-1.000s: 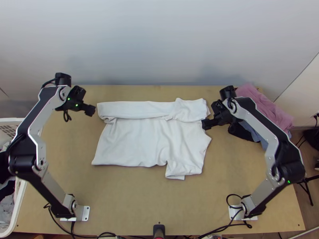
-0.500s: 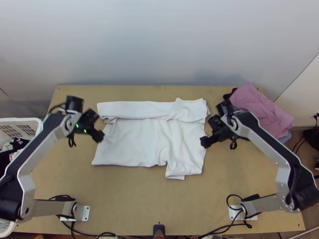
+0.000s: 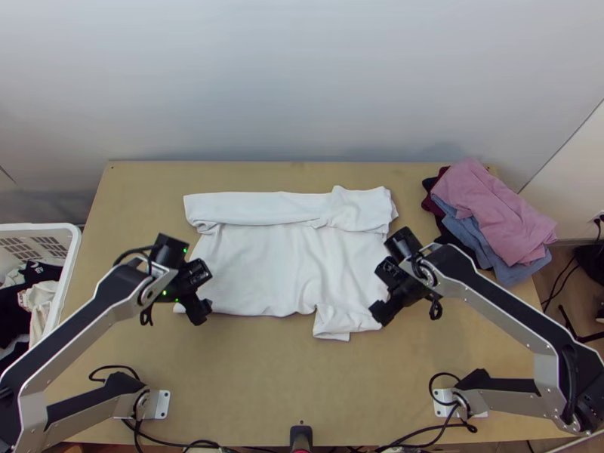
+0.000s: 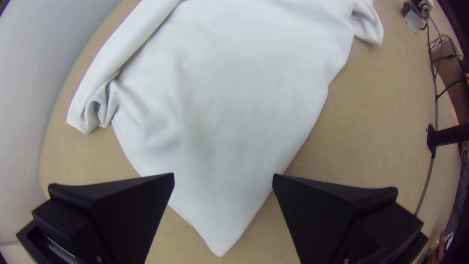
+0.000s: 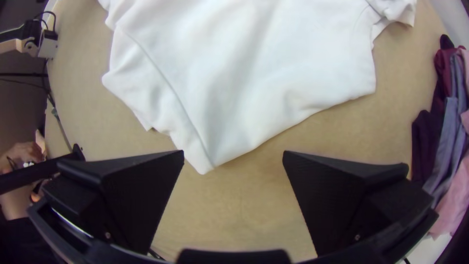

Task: Fold the t-shirt

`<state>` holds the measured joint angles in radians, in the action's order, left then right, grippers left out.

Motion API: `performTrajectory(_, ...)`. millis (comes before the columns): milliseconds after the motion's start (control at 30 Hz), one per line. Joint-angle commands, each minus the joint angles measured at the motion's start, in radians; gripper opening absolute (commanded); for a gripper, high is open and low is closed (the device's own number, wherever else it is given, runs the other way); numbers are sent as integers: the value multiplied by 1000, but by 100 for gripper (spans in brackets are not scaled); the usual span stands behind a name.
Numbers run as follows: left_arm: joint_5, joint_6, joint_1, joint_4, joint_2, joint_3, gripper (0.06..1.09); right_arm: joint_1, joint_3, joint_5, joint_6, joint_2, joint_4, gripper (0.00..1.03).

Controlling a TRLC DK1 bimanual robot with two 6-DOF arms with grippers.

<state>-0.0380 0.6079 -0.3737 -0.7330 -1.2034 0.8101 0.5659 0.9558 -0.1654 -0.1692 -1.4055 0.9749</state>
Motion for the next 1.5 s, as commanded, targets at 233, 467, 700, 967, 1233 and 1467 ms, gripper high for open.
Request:
performTrajectory(233,39,108,-76,95,5,-121,103,190,-42,9,-27,22,15,92)
performTrajectory(467,41,179,-51,46,76,-146,103,216,-43,23,-10,30,2,88)
performTrajectory(700,46,168,-51,99,76,-166,103,241,-72,81,10,22,-68,87)
performTrajectory(967,47,188,-54,129,67,-198,103,241,-103,132,-12,-21,-116,87)
performTrajectory(1233,52,231,-5,167,13,-221,93,223,-68,133,-16,-81,-165,78)
performTrajectory(1467,50,283,62,176,-24,-187,80,216,-74,132,-16,-113,-209,66)
